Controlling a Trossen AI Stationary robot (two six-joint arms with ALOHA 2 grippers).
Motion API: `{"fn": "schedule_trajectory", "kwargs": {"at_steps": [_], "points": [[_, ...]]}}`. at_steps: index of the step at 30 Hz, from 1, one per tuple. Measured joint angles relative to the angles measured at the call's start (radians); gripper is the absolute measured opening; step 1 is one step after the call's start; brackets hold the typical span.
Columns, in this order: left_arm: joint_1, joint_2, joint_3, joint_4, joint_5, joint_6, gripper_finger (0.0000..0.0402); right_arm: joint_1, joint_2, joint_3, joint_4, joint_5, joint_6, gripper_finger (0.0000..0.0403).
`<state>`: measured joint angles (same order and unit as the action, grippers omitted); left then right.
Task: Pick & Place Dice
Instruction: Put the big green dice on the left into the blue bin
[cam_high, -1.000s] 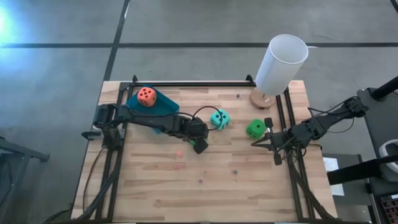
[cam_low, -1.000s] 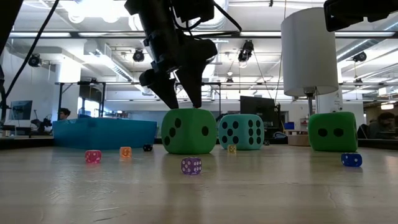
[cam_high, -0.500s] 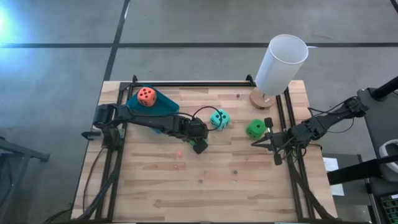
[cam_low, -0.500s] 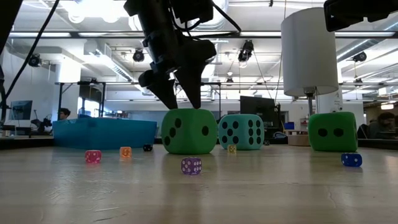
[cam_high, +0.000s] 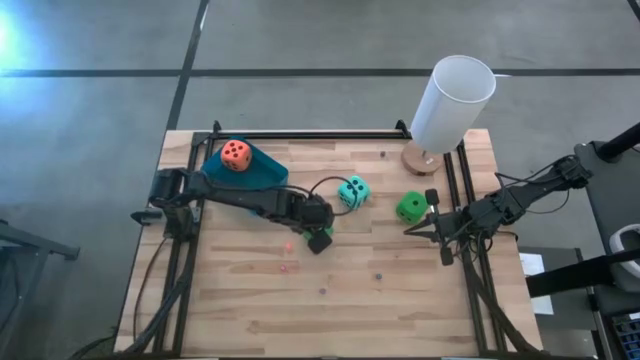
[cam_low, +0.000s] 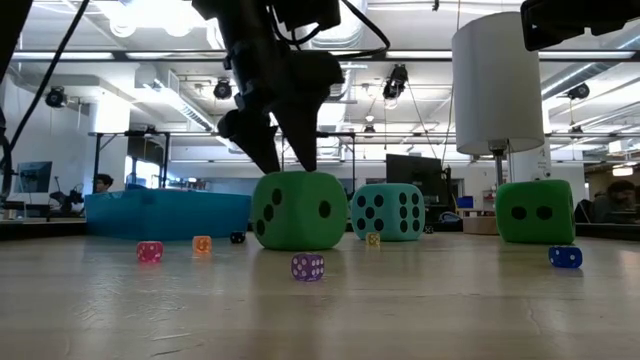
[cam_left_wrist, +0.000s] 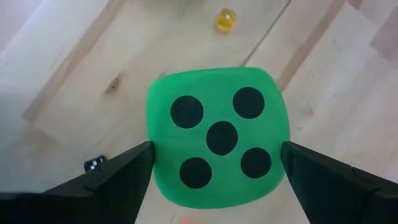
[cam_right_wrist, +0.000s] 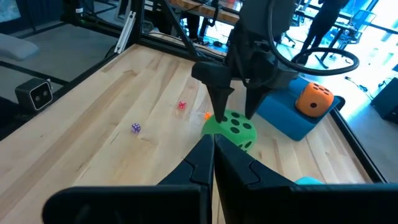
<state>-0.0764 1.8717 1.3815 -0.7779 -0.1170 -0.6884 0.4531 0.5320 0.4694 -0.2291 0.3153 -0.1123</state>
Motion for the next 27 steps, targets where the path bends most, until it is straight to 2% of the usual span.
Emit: {"fn": "schedule_trajectory", "kwargs": {"at_steps": [11,27], "points": [[-0.043,-0.026,0.009,-0.038,0.051,0.0,0.0351,0.0,0.0,0.0,0.0,0.0,0.0,0.0008],[-0.051,-0.016,0.006,0.013,0.024,-0.026,0.036,0.0,0.0,0.0,0.0,0.0,0.0,0.0008]]}}
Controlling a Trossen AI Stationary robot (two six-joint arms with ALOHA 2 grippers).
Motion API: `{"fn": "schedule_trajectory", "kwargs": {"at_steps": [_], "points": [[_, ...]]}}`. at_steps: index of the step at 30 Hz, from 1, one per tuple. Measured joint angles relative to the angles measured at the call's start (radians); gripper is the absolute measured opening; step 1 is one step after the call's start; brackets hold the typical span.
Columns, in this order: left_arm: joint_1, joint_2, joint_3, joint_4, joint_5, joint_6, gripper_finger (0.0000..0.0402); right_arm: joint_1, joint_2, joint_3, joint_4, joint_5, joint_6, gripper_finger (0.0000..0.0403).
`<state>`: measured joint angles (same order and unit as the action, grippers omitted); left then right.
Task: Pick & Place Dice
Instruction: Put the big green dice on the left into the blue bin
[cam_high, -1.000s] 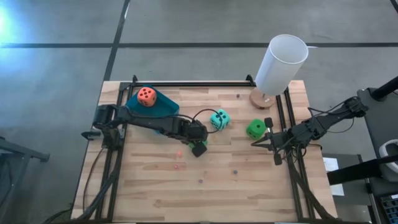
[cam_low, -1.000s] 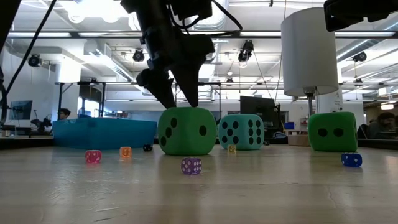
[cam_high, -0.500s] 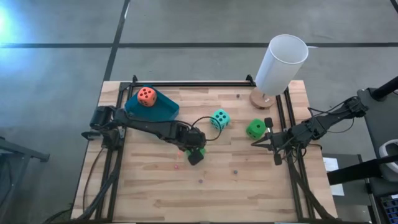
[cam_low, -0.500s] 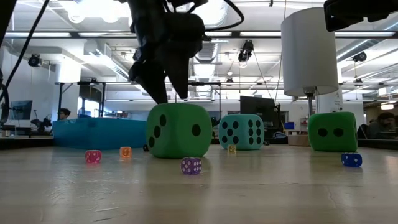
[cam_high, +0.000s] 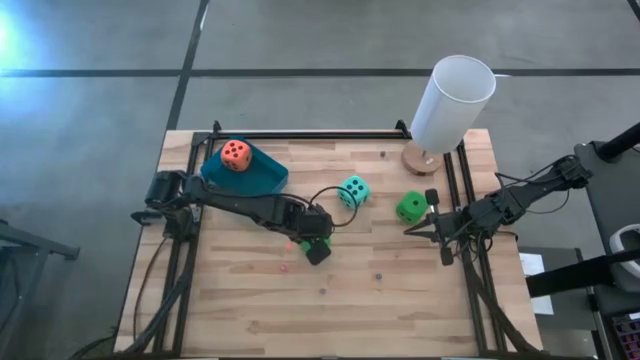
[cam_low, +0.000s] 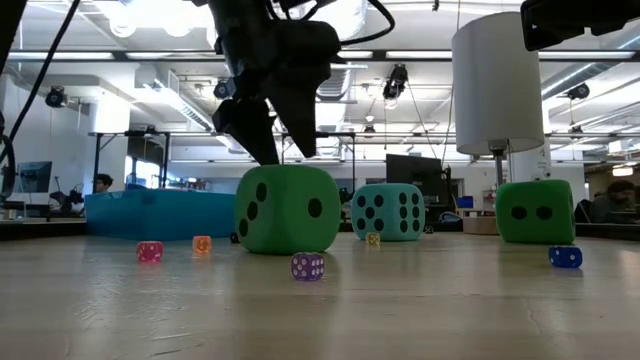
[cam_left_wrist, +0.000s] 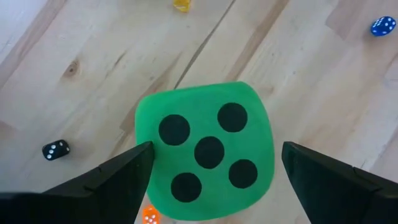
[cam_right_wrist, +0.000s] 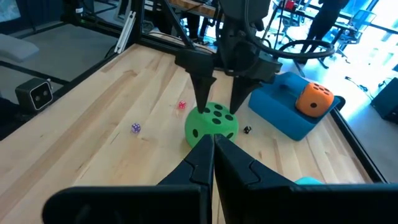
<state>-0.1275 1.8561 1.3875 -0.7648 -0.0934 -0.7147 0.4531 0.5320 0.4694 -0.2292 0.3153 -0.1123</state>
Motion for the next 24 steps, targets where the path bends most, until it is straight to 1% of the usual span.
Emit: {"fn": "schedule_trajectory", "kwargs": {"at_steps": [10,17,24], "points": [[0.001,-0.003,0.0,-0.006,-0.007,-0.004,0.0347,0.0,0.0,0.0,0.0,0.0,0.0,0.0008],[0.001,-0.004,0.001,-0.028,-0.011,-0.064,0.0352,0.0,0.0,0.0,0.0,0.0,0.0,0.0008],[0.001,-0.004,0.054,-0.124,-0.016,-0.106,0.036,0.0,0.0,0.0,0.0,0.0,0.0,0.0008]]}}
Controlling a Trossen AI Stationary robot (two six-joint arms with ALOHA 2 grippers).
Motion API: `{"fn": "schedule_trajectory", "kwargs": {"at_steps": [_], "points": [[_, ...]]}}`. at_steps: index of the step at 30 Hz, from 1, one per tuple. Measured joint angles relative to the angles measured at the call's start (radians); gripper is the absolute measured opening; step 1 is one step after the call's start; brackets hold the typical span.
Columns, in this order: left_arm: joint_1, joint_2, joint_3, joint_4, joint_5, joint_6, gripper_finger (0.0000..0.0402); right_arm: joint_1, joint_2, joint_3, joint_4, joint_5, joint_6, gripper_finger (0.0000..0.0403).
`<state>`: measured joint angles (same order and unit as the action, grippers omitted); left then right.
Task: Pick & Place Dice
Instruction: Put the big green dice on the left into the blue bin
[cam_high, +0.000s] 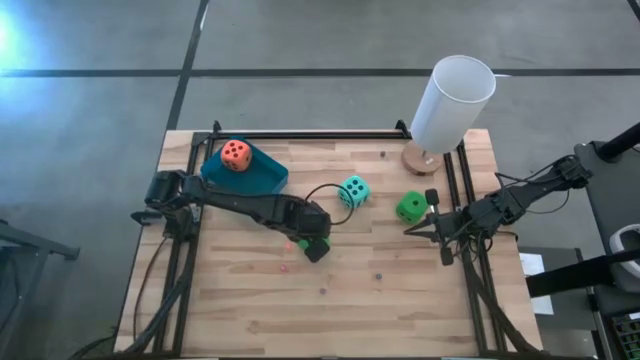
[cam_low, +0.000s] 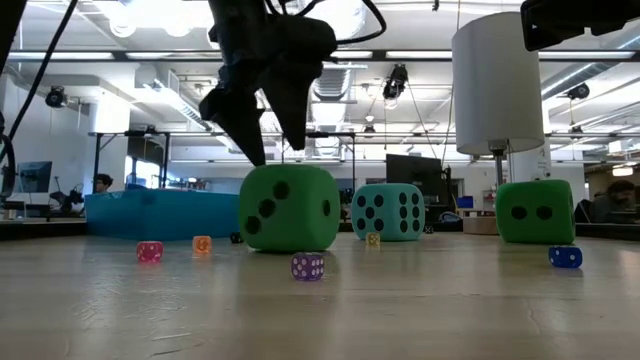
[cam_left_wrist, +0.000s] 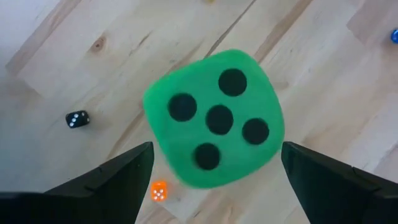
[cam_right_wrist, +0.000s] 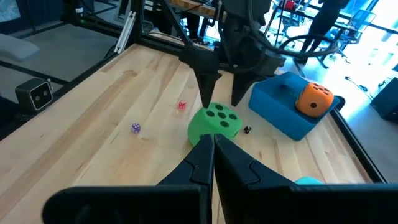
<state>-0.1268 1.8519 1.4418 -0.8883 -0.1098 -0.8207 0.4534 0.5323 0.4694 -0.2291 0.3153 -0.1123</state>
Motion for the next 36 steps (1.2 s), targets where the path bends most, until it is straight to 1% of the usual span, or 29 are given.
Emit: {"fn": "schedule_trajectory", "kwargs": {"at_steps": [6,9,13,19,21,23,28,32,36], "points": [[0.0,0.002,0.008,-0.002,-0.02,-0.029,0.0363,0.0,0.0,0.0,0.0,0.0,0.0,0.0008],[0.0,0.002,0.008,-0.001,-0.022,0.027,0.036,0.0,0.0,0.0,0.0,0.0,0.0,0.0008],[0.002,0.002,0.013,0.009,-0.021,0.224,0.0354,0.0,0.0,0.0,0.0,0.0,0.0,0.0008],[0.004,0.002,0.013,0.025,-0.021,0.598,0.0346,0.0,0.0,0.0,0.0,0.0,0.0,0.0008],[0.004,0.002,0.012,0.026,-0.021,0.688,0.0346,0.0,0.0,0.0,0.0,0.0,0.0,0.0008],[0.004,0.002,0.012,0.033,-0.021,0.746,0.0348,0.0,0.0,0.0,0.0,0.0,0.0,0.0008],[0.004,0.002,0.011,0.083,-0.021,0.828,0.0355,0.0,0.0,0.0,0.0,0.0,0.0,0.0008],[0.004,0.002,0.005,0.119,-0.018,0.841,0.0359,0.0,0.0,0.0,0.0,0.0,0.0,0.0008],[0.005,0.003,-0.037,0.137,-0.006,0.84,0.0361,0.0,0.0,0.0,0.0,0.0,0.0,0.0008]]}}
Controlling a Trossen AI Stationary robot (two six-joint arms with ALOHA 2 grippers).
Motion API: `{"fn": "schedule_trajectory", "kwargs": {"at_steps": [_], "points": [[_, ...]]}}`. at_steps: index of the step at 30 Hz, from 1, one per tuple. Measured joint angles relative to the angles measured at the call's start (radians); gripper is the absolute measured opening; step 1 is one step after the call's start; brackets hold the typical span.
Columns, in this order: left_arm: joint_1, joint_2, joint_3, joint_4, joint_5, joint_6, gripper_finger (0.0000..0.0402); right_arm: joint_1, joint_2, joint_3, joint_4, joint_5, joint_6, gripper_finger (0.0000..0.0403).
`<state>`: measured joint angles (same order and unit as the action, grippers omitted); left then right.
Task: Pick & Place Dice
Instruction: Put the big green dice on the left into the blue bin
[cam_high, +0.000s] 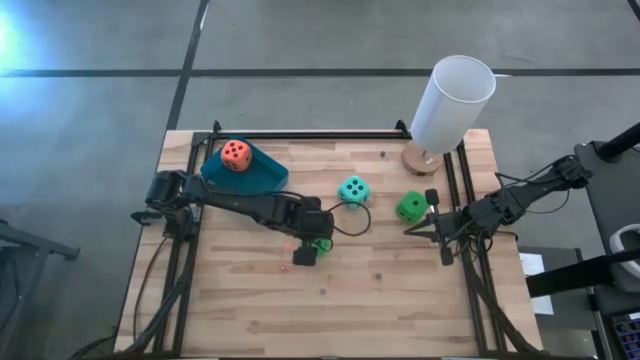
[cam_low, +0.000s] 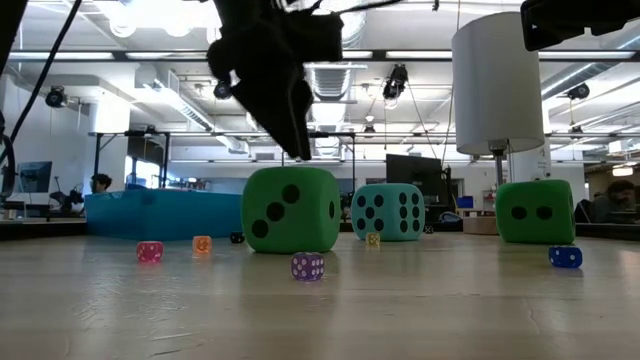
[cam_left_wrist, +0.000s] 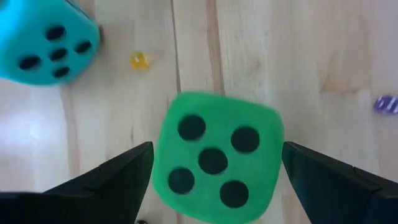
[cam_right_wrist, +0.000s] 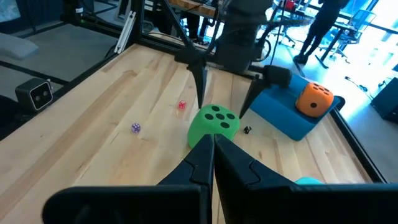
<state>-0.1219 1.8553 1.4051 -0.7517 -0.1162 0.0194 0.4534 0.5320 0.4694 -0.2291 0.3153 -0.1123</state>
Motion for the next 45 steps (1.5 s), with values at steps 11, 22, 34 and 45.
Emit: {"fn": "schedule_trajectory", "kwargs": {"at_steps": [11,22,34,45], "points": [[0.005,0.0,-0.025,0.011,0.007,-0.015,0.0352,0.0,0.0,0.0,0.0,0.0,0.0,0.0008],[0.007,0.0,-0.049,0.043,0.028,-0.015,0.0355,0.0,0.0,0.0,0.0,0.0,0.0,0.0008],[0.004,-0.003,-0.056,0.054,0.057,-0.052,0.0356,0.0,0.0,0.0,0.0,0.0,0.0,0.0008],[-0.056,-0.005,-0.055,0.045,0.08,-0.122,0.0352,0.0,0.0,0.0,0.0,0.0,0.0,0.0008]]}}
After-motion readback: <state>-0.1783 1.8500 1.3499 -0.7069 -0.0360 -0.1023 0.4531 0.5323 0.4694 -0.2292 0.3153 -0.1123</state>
